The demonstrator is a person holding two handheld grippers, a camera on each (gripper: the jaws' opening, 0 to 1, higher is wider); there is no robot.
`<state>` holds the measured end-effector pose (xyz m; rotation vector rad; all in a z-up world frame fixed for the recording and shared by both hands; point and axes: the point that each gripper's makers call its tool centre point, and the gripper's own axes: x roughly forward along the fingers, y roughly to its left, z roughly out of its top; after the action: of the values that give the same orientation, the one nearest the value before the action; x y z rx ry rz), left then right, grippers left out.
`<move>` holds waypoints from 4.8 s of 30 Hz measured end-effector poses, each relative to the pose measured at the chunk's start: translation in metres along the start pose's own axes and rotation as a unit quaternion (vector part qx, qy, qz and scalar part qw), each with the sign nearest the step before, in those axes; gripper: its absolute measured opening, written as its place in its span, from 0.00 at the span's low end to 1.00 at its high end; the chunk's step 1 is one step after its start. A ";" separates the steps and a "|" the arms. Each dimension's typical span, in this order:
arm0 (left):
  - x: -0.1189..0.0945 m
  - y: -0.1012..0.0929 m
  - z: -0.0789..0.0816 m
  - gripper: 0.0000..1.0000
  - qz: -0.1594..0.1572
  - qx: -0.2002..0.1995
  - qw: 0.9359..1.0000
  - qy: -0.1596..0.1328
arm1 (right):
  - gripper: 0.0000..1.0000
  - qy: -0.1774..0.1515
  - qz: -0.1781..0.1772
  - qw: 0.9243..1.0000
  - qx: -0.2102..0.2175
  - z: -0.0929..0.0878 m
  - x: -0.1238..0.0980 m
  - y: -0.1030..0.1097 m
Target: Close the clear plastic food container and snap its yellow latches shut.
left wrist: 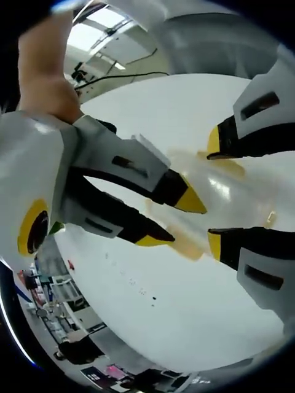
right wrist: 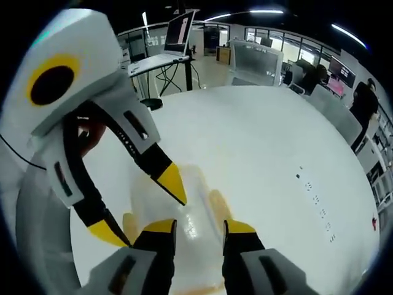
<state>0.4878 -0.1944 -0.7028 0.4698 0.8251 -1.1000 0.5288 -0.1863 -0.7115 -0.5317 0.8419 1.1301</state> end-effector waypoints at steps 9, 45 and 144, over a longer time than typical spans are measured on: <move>0.001 -0.011 -0.006 0.44 -0.003 0.002 1.000 0.001 | 0.32 0.014 0.003 1.000 -0.013 -0.002 0.007 -0.006; 0.015 -0.011 -0.025 0.40 0.059 0.112 0.991 0.045 | 0.35 0.043 0.090 0.995 -0.022 -0.004 0.022 0.000; 0.002 0.018 -0.038 0.79 0.052 0.220 0.966 0.127 | 0.69 0.096 0.033 0.984 -0.144 -0.051 -0.019 0.022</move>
<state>0.4917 -0.1617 -0.7289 1.0330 0.7649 -1.1417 0.4895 -0.2271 -0.7252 -0.8698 0.8709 1.2853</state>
